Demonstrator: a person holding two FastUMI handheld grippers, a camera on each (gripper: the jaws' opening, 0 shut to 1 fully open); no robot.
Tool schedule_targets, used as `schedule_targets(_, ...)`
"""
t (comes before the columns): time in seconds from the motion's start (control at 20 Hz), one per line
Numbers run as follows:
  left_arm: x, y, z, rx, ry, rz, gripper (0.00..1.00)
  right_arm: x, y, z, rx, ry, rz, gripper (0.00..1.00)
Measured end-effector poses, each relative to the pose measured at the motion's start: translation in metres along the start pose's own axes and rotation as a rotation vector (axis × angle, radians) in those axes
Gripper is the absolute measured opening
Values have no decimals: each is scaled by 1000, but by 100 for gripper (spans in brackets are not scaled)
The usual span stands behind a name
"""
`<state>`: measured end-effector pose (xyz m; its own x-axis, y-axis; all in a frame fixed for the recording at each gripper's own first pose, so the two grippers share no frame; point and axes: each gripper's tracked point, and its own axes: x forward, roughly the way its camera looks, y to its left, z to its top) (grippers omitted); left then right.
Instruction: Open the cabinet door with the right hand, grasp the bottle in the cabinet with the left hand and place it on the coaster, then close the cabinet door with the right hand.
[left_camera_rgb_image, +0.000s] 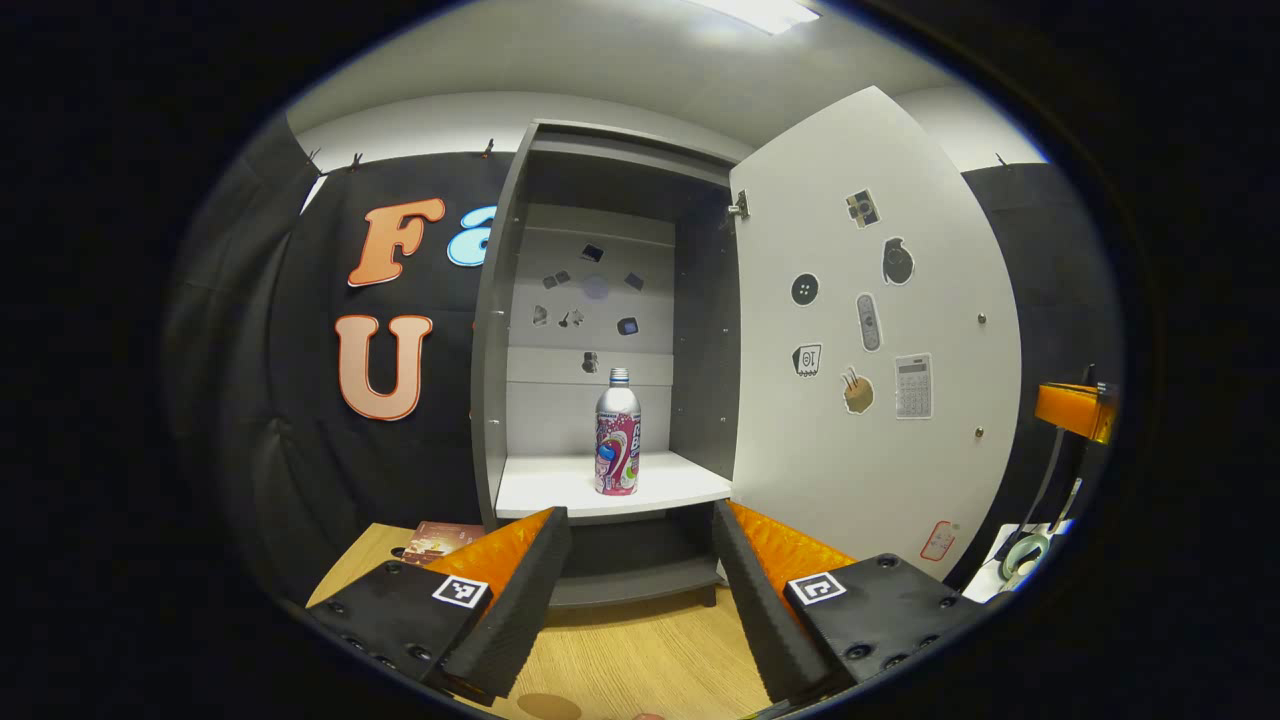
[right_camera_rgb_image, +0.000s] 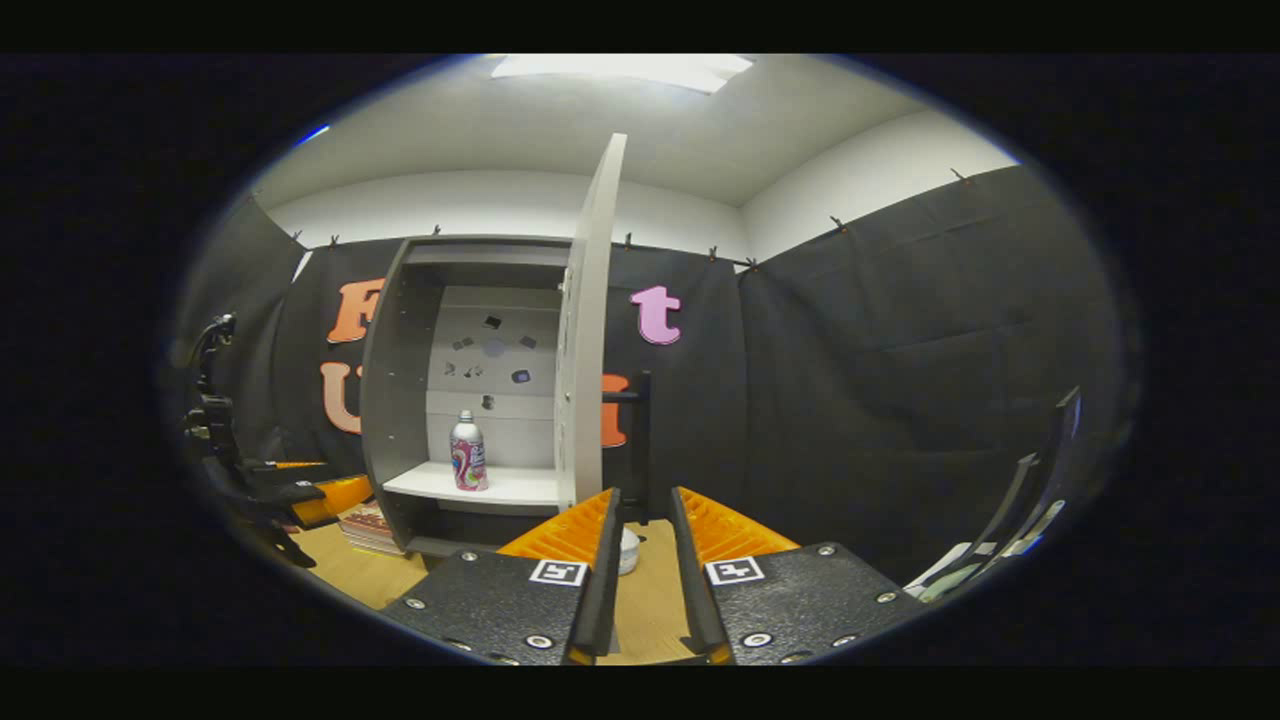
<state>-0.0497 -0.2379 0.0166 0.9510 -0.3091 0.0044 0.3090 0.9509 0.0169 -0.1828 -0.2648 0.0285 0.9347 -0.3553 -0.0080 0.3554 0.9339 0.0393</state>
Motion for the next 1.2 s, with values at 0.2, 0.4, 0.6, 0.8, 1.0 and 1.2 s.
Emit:
schedule_targets(0.2, 7, -1, -6, -21, 12, -14, 94, -11, 31, 4, 13, -3, 56, 35)
schedule_targets(0.4, 31, 8, -7, -33, 6, -41, 94, 1, 68, -7, -14, 7, 84, 49)
schedule_targets(0.6, 76, 25, -8, -19, -10, -72, 94, 27, 112, -13, -44, -4, 82, 64)
schedule_targets(0.8, 133, 40, -9, 1, -24, -138, 93, 67, 163, -28, -59, 0, 76, 85)
schedule_targets(1.0, 191, 46, -14, 21, -31, -212, 94, 103, 199, -40, -81, 5, 32, 89)
schedule_targets(1.2, 238, 47, -20, 12, -28, -244, 92, 126, 222, -52, -107, 32, 27, 93)
